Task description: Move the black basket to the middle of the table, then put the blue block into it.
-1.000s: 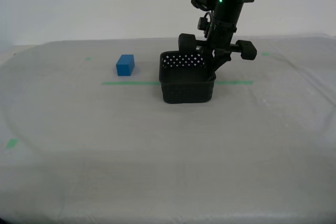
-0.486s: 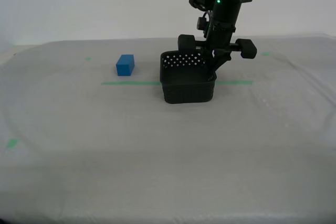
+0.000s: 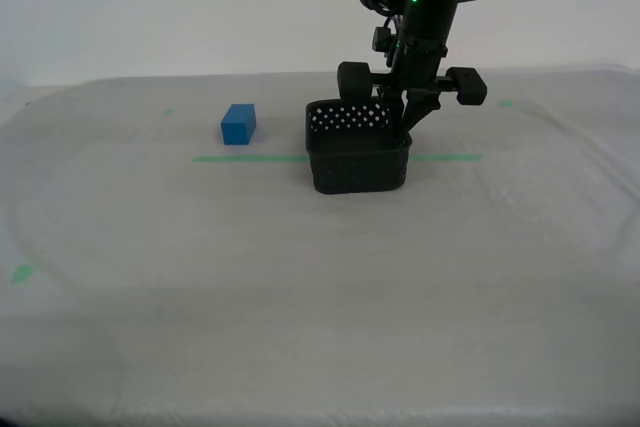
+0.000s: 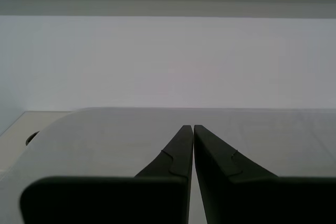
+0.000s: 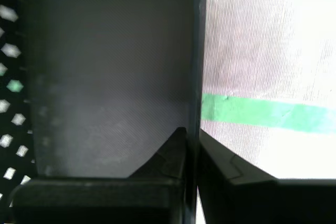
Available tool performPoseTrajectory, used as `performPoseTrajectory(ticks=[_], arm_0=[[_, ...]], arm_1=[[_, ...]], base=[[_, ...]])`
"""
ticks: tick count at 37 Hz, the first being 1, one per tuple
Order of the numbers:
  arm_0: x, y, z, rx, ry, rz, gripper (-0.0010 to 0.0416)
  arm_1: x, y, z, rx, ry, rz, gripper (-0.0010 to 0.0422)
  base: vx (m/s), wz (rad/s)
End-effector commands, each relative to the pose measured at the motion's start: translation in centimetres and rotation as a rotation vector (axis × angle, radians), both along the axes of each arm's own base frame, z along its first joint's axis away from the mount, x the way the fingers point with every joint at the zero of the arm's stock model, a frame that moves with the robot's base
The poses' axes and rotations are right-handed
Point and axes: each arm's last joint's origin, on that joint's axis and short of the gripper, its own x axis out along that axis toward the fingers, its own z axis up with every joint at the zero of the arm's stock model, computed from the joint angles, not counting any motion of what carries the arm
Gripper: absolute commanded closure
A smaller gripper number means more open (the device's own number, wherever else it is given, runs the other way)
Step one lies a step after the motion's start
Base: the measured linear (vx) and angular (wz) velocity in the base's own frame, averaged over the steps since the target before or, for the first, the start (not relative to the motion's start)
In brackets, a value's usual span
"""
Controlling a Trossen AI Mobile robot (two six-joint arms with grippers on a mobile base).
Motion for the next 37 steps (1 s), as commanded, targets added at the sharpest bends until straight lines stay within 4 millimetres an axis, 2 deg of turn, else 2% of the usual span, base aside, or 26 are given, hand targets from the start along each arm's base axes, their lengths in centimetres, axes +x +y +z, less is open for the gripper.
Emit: performPoseTrajectory(ticks=[1,6,18,19,24,27,31,37], arm_0=[[0.1,-0.2,0.1,-0.008,-0.009,-0.007,0.0338],[0.3,-0.3,0.1,-0.021,-0.024,-0.005,0.0251],[0.6,-0.1,0.7,-0.026,-0.054,0.048,-0.0004],[0.6,-0.1,0.8,-0.024,-0.057,0.047,-0.0005],[0.4,-0.2,1.8,-0.005,-0.066,0.05,0.0052],[0.2,-0.3,2.7,-0.003,-0.07,0.049,0.0065],[-0.2,-0.7,4.1,-0.004,-0.078,0.052,0.0057],[-0.9,-1.7,6.1,-0.062,-0.088,0.089,0.0011]], arm_1=[[0.0,0.0,0.0,0.001,-0.003,-0.001,0.0412],[0.0,0.0,0.0,0.002,-0.003,0.0,0.0412],[0.0,0.0,0.0,0.001,-0.002,-0.001,0.0412],[0.0,0.0,0.0,0.001,-0.001,-0.001,0.0412],[0.0,0.0,0.0,0.001,0.0,-0.001,0.0412],[0.0,0.0,0.0,0.001,-0.001,-0.001,0.0412],[0.0,0.0,0.0,0.001,0.0,-0.001,0.0412],[0.0,0.0,0.0,0.001,0.0,-0.001,0.0412]], base=[[0.0,0.0],[0.0,0.0],[0.0,0.0],[0.0,0.0],[0.0,0.0],[0.0,0.0],[0.0,0.0],[0.0,0.0]])
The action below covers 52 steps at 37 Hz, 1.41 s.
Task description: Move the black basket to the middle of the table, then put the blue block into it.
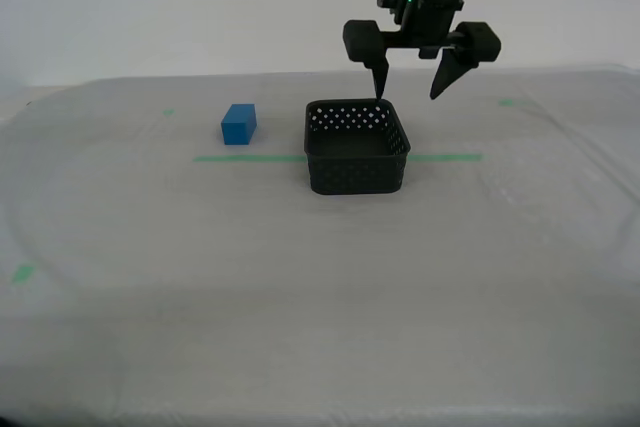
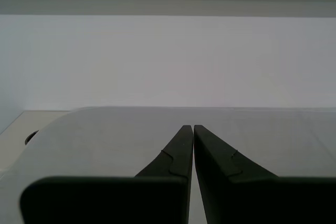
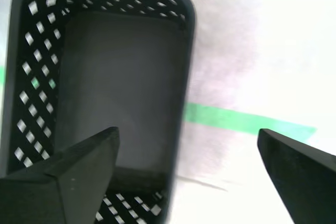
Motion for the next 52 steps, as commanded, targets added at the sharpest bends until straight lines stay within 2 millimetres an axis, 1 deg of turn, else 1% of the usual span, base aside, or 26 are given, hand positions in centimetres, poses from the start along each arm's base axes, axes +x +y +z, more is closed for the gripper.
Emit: performPoseTrajectory(ticks=[1,2,6,10,14,25,32,38,42,52], arm_0=[[-0.4,-0.8,1.1,-0.037,-0.001,0.021,0.0003],[-0.5,-1.0,1.2,-0.042,0.003,0.025,0.0],[-1.0,-2.3,1.8,-0.048,0.008,0.015,0.0017],[-1.7,-3.8,2.0,-0.051,0.014,-0.009,0.0012],[-2.6,-5.7,2.1,-0.047,0.001,-0.036,0.0004],[-5.0,-11.1,2.3,-0.054,-0.025,-0.102,0.0006],[-5.8,-13.6,2.4,-0.069,-0.023,-0.132,0.0006],[-6.0,-15.1,2.5,-0.079,-0.037,-0.145,0.0006],[-6.0,-15.7,2.4,-0.08,-0.046,-0.157,0.0007],[-6.0,-15.7,2.4,-0.079,-0.046,-0.158,0.0007]], arm_1=[[0.0,0.0,0.0,0.001,-0.003,-0.001,0.0412],[0.0,0.0,0.1,0.002,-0.004,-0.001,0.0412],[0.0,0.0,0.0,0.001,-0.003,-0.001,0.0412],[0.0,0.0,0.0,0.002,-0.003,-0.001,0.0412],[0.0,0.0,0.0,0.002,-0.003,-0.001,0.0412],[0.0,0.0,0.1,0.001,-0.004,-0.001,0.0412],[0.0,0.0,0.0,0.002,-0.003,0.0,0.0412],[0.0,0.0,0.1,0.001,-0.004,-0.001,0.0412],[0.0,0.0,0.1,0.001,-0.004,-0.001,0.0412],[0.0,0.0,0.1,0.001,-0.004,-0.001,0.0412]], base=[[0.0,0.0],[0.0,0.0],[0.0,0.0],[0.0,0.0],[0.0,0.0],[0.0,0.0],[0.0,0.0],[0.0,0.0],[0.0,0.0],[0.0,0.0]])
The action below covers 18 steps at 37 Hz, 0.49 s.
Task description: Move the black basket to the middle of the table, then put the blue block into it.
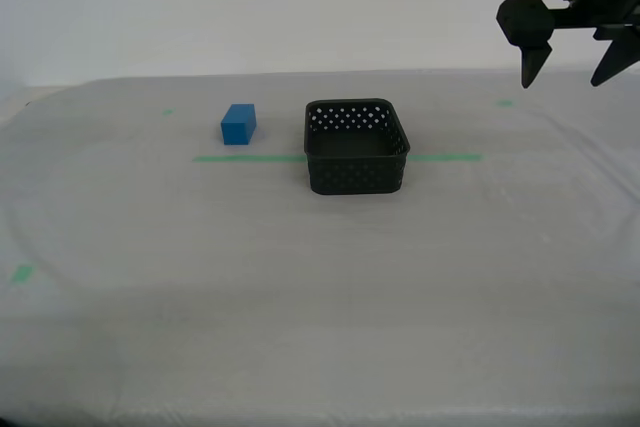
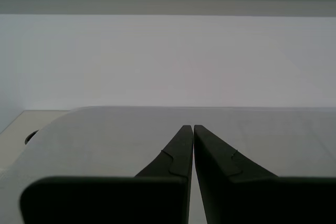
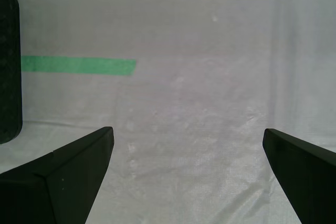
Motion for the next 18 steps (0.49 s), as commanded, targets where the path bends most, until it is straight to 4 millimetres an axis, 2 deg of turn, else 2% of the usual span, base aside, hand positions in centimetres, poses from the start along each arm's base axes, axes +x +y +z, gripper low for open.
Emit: performPoseTrajectory(ticks=[1,18], arm_0=[[0.0,0.02,0.05,-0.003,-0.002,0.001,0.0007],[0.01,0.02,0.06,-0.002,-0.003,0.0,0.0007]], arm_1=[[0.02,0.0,0.1,0.002,-0.006,0.0,0.0412],[0.04,-0.01,0.11,0.002,-0.006,-0.001,0.0412]], base=[[0.0,0.0],[0.0,0.0]])
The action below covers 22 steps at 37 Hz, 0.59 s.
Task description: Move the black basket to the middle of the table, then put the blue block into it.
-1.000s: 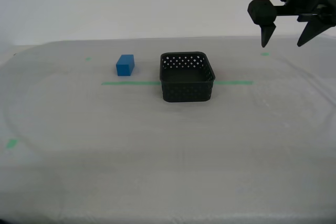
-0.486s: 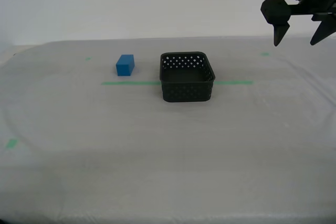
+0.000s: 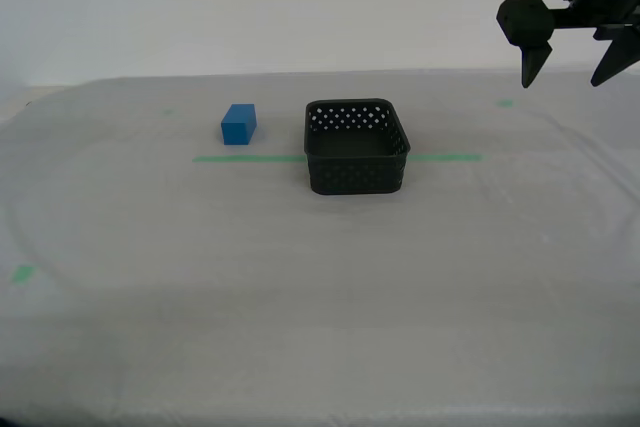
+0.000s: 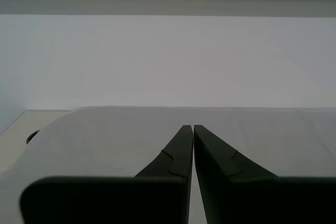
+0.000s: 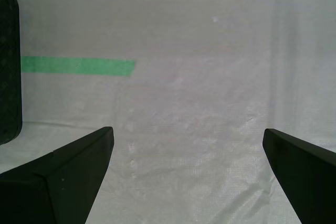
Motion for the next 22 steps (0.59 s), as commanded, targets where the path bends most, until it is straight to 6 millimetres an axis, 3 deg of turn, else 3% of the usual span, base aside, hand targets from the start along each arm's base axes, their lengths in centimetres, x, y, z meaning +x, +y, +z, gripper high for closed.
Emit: performPoseTrajectory(ticks=[1,22], arm_0=[[0.01,-0.01,0.04,-0.003,-0.002,-0.001,0.0007],[0.01,-0.01,0.04,-0.003,-0.002,-0.001,0.0007]], arm_1=[[0.02,-0.01,0.08,0.001,-0.005,-0.001,0.0412],[0.09,0.0,0.29,0.001,-0.012,0.0,0.0412]], base=[[0.0,0.0],[0.0,0.0]])
